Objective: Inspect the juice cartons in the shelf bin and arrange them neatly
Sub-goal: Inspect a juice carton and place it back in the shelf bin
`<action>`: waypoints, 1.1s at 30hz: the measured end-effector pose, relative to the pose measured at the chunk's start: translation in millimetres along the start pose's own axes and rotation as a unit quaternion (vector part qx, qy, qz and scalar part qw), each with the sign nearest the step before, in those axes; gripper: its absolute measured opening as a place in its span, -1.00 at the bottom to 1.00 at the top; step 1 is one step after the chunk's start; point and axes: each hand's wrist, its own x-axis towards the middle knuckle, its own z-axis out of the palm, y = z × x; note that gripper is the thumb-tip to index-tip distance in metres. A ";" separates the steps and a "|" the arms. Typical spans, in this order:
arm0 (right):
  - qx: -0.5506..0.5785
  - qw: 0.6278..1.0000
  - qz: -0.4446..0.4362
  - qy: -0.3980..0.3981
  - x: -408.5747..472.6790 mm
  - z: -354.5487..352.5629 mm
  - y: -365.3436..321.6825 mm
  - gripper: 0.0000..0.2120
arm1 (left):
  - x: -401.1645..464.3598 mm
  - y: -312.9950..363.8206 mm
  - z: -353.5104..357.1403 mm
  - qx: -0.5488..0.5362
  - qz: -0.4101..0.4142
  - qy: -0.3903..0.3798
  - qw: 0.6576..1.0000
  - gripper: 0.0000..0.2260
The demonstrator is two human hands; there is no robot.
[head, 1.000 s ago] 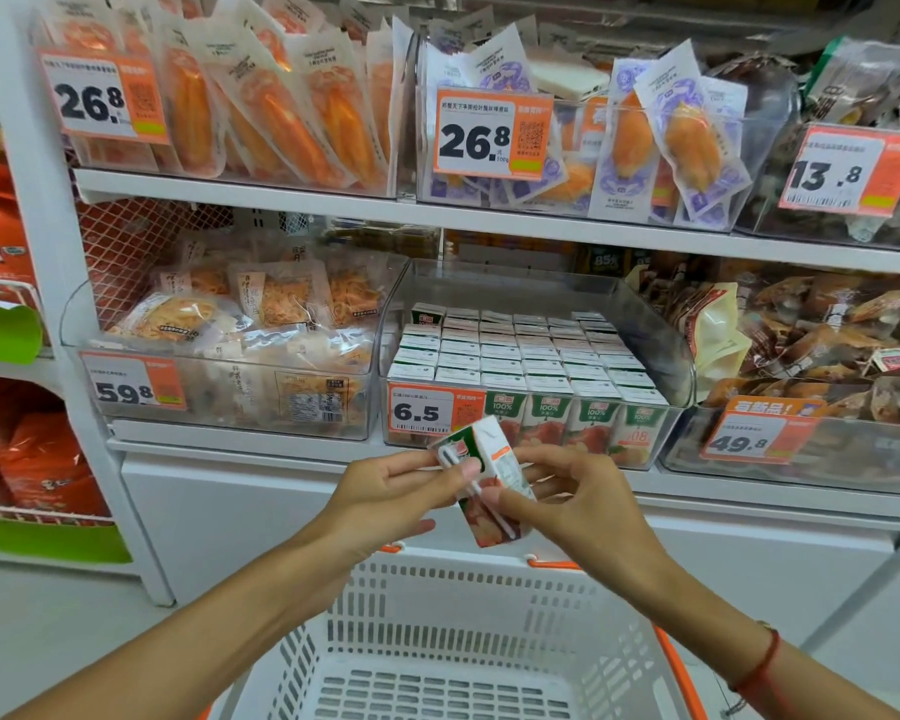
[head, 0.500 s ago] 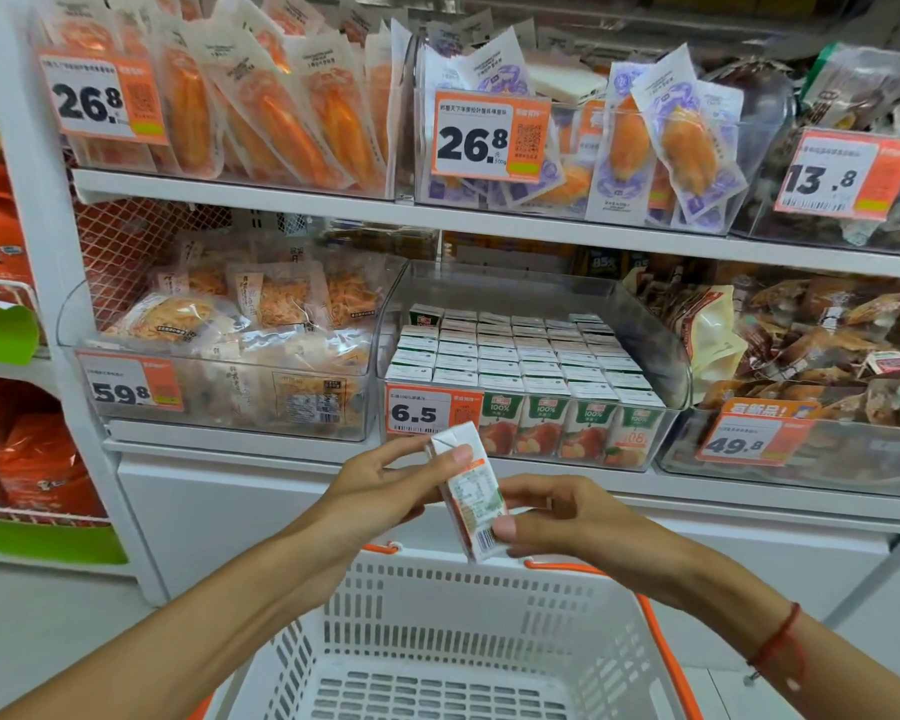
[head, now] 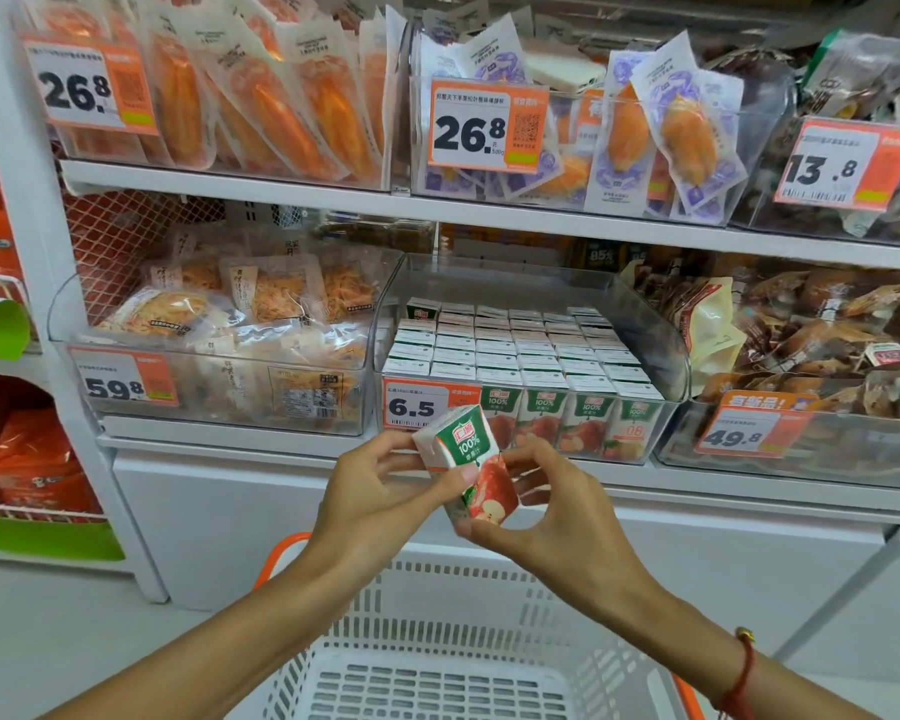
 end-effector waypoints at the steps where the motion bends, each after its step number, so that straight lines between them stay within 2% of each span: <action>1: 0.011 1.000 -0.010 -0.012 1.3 -2.9 0.8 -0.49 | 0.2 0.2 -2.2 0.011 0.030 -0.007 0.999 -0.70; 5: 0.096 0.990 -0.089 -0.054 7.2 -24.2 4.0 -0.53 | -0.8 1.1 -10.8 0.097 0.173 -0.027 0.980 -0.65; 9: 0.046 0.974 -0.222 0.024 7.9 -31.6 7.1 -0.58 | -2.0 -0.6 -12.0 0.204 0.357 -0.002 0.912 -0.60; 12: 0.019 0.957 -0.282 0.070 8.3 -31.7 8.1 -0.61 | -1.5 -2.2 -9.8 0.209 0.413 0.019 0.886 -0.60; 15: 0.019 0.952 -0.294 0.078 8.7 -32.9 9.8 -0.58 | -1.7 -2.6 -7.8 0.197 0.421 0.023 0.885 -0.59; 17: 0.009 0.952 -0.295 0.080 9.1 -33.3 10.3 -0.55 | -2.7 -2.5 -6.5 0.179 0.403 0.011 0.898 -0.60; 20: -0.014 0.955 -0.288 0.062 9.9 -34.8 11.2 -0.41 | -5.1 1.5 -5.7 0.110 0.327 -0.023 0.938 -0.61; 24: -0.030 0.967 -0.247 -0.047 10.4 -39.2 10.0 -0.26 | -1.3 5.2 -9.0 -0.007 0.177 -0.087 0.980 -0.50; 26: -0.001 0.974 -0.203 -0.105 10.6 -41.4 10.5 -0.19 | 0.4 5.8 -11.0 -0.041 0.107 -0.111 0.987 -0.46; 28: 0.027 0.975 -0.164 -0.147 10.8 -43.6 10.9 -0.15 | 1.7 4.5 -12.4 -0.029 0.053 -0.128 0.990 -0.45; 33: 0.065 0.976 -0.093 -0.184 13.6 -49.7 10.6 -0.19 | 4.5 0.8 -11.0 -0.056 -0.058 -0.171 0.982 -0.62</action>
